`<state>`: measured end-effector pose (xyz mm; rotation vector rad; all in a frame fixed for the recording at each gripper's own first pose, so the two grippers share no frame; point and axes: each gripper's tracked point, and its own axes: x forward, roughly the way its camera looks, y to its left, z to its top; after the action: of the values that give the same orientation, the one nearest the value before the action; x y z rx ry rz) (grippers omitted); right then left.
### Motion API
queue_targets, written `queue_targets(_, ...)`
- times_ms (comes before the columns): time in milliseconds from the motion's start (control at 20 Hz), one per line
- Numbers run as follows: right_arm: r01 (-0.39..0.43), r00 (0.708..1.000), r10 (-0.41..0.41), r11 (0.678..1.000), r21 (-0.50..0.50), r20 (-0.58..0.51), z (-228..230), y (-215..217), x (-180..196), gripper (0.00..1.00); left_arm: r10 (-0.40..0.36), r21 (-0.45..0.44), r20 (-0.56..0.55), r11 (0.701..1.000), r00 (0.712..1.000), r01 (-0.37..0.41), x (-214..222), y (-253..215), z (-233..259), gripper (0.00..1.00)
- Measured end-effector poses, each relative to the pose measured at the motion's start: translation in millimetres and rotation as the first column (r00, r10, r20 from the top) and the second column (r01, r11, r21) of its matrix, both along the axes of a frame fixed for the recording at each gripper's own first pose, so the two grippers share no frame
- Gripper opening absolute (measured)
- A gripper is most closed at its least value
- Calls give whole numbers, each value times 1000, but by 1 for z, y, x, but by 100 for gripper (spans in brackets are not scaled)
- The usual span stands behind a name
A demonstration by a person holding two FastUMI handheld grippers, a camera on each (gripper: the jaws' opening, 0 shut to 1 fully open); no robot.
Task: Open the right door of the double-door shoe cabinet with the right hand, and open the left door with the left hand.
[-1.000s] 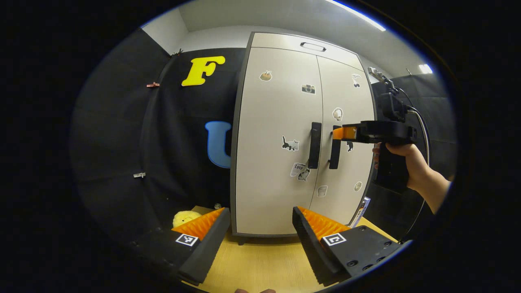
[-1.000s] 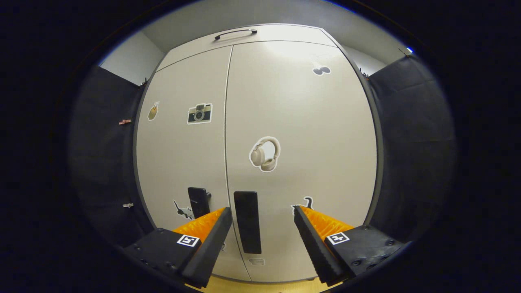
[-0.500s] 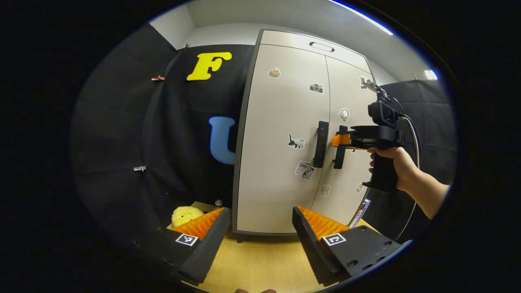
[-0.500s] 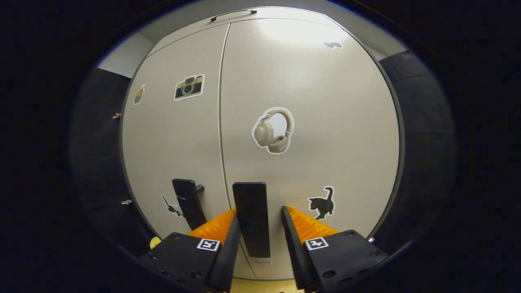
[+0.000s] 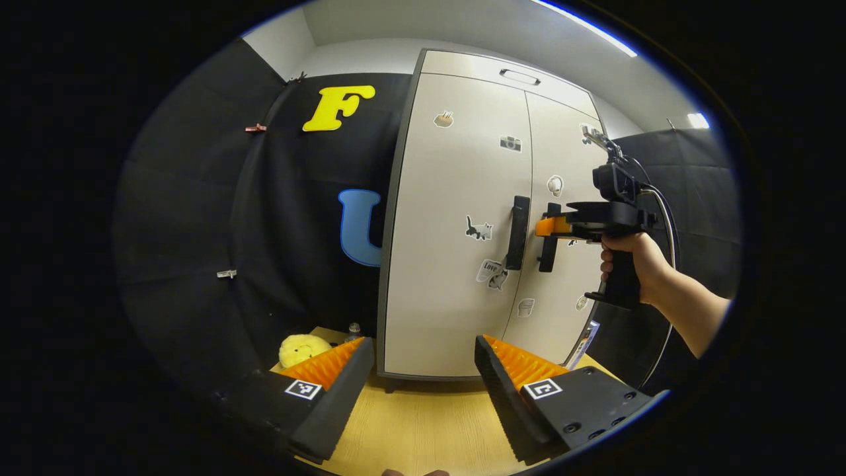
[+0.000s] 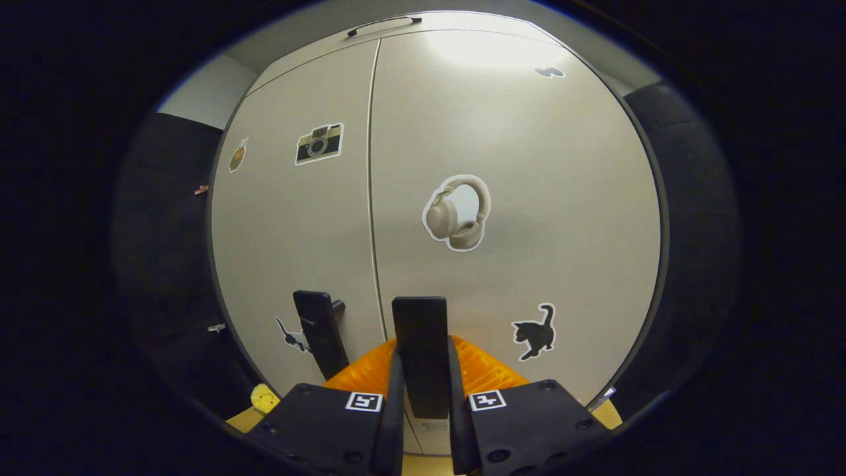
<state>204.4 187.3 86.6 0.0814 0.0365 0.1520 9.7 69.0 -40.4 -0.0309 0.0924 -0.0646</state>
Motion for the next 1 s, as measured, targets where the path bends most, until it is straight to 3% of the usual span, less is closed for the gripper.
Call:
queue_targets(200,-19,1000,19,1000,11,-6,0,1,-6,15,1,-38,-8,999,1000,-1,-4,2,2,95)
queue_targets(650,-64,998,65,998,21,-21,-1,-19,-67,15,-38,-31,-43,999,998,37,-15,-4,-5,95)
queue_targets(1000,-58,998,58,998,19,-2,2,-49,-109,15,-41,31,20,999,999,40,-24,-14,15,95)
